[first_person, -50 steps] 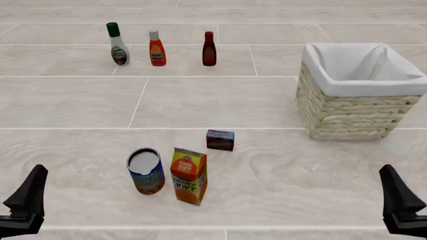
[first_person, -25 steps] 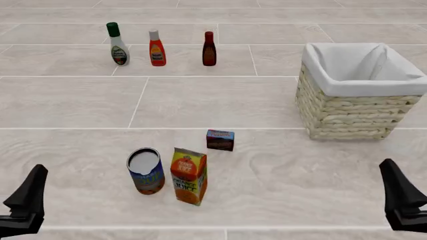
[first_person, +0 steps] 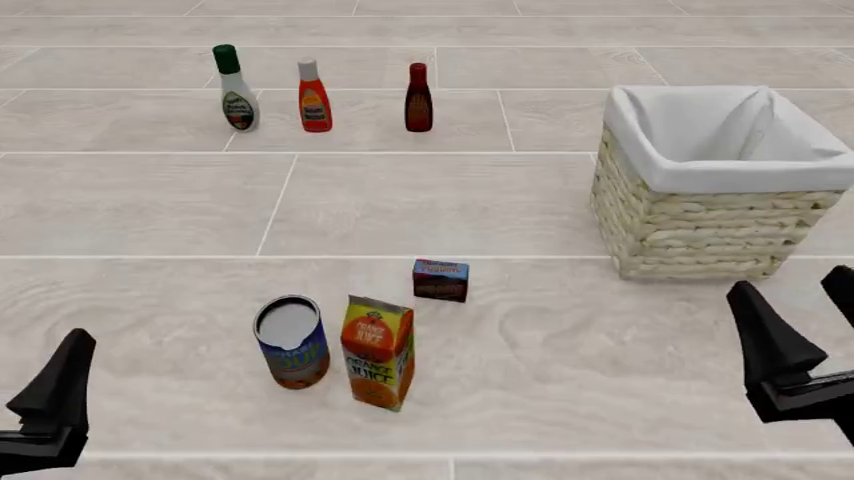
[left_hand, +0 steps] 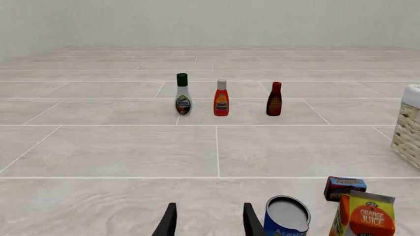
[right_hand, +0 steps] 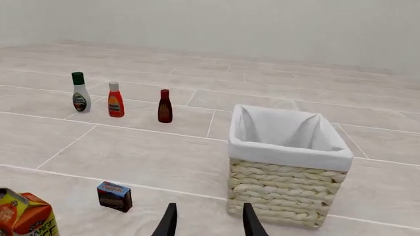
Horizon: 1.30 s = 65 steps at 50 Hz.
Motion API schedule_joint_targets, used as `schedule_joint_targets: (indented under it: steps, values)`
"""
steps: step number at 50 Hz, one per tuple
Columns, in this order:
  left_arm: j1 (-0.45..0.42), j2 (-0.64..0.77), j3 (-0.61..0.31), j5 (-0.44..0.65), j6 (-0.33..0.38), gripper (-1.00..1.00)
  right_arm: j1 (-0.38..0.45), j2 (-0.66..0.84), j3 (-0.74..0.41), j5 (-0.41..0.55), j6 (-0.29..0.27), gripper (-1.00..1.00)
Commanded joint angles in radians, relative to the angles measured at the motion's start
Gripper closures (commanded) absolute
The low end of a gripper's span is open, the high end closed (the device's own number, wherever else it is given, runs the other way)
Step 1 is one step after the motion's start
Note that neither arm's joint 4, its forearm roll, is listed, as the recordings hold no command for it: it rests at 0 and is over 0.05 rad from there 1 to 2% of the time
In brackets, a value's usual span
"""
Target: Pick the chocolate pudding and place it in the basket.
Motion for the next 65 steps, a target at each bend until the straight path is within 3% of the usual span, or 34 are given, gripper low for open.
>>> schedule_joint_targets:
  steps: [1,13,26,50,65]
  values:
    - [0.000,0.000,0.000,0.000,0.000,-1.00,0.044,0.111,-0.038,-0.071,-0.022,-1.00]
    - [0.000,0.000,0.000,0.000,0.000,-1.00,0.104,0.218,-0.101,-0.110,-0.028,-1.00]
    - [0.000,0.000,0.000,0.000,0.000,-1.00,0.147,0.380,-0.166,-0.168,0.012,-1.00]
    - [0.000,0.000,0.000,0.000,0.000,-1.00,0.244,0.634,-0.333,-0.197,0.026,-1.00]
    - [0.000,0.000,0.000,0.000,0.000,-1.00,0.280,0.854,-0.453,-0.218,0.094,-1.00]
